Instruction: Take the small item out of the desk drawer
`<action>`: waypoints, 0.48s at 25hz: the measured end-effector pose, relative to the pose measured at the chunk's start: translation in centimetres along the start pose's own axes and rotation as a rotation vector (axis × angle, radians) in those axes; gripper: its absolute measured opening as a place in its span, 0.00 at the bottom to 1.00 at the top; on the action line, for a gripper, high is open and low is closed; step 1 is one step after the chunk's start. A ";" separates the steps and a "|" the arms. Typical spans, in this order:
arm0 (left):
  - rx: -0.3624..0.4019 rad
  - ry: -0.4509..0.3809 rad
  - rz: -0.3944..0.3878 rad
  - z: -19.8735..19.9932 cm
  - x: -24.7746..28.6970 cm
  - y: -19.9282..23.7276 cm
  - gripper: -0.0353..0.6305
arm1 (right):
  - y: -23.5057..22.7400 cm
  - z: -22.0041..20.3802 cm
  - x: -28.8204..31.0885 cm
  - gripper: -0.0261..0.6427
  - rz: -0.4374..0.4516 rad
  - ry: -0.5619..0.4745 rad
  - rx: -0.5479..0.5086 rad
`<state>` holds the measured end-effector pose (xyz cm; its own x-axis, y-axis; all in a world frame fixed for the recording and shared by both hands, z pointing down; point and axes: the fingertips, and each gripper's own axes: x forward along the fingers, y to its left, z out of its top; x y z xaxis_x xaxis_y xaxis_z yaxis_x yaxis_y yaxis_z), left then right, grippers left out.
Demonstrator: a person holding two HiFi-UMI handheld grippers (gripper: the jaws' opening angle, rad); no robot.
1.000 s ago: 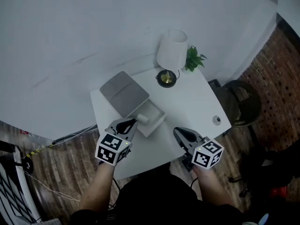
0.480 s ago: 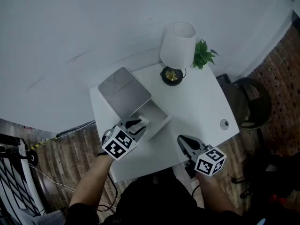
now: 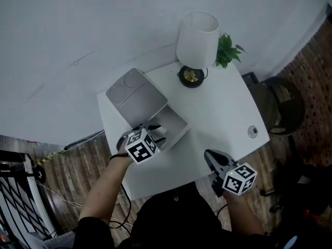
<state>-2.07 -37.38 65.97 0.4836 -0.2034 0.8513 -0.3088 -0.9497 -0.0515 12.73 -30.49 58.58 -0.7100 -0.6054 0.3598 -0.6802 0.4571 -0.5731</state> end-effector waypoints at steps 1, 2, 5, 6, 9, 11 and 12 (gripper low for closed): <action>0.035 0.035 -0.004 -0.3 0.4 -0.3 0.36 | -0.2 -0.1 -0.1 0.04 -0.006 -0.002 0.004; 0.065 0.064 -0.005 -0.5 0.7 -0.4 0.36 | -0.3 -0.1 -0.3 0.04 -0.010 -0.006 0.008; 0.109 0.119 -0.003 -0.9 1.3 -0.4 0.36 | -0.3 0.1 -0.4 0.04 -0.016 -0.018 0.012; 0.116 0.136 -0.001 -1.1 1.5 -0.3 0.36 | -0.3 0.2 -0.5 0.04 -0.017 -0.021 0.011; 0.130 0.174 -0.003 -1.2 1.9 -0.2 0.36 | -0.3 0.5 -0.8 0.04 -0.024 -0.031 0.012; 0.148 0.203 -0.007 -1.1 2.1 -0.2 0.36 | -0.4 0.6 -1.1 0.04 -0.028 -0.042 0.016; 0.167 0.229 -0.007 -1.3 2.3 -0.2 0.36 | -0.4 0.6 -1.2 0.04 -0.030 -0.049 0.018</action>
<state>-1.95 -37.38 68.65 0.2814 -0.1557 0.9469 -0.1577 -0.9808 -0.1144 13.97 -30.33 57.92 -0.6792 -0.6502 0.3404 -0.6972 0.4268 -0.5759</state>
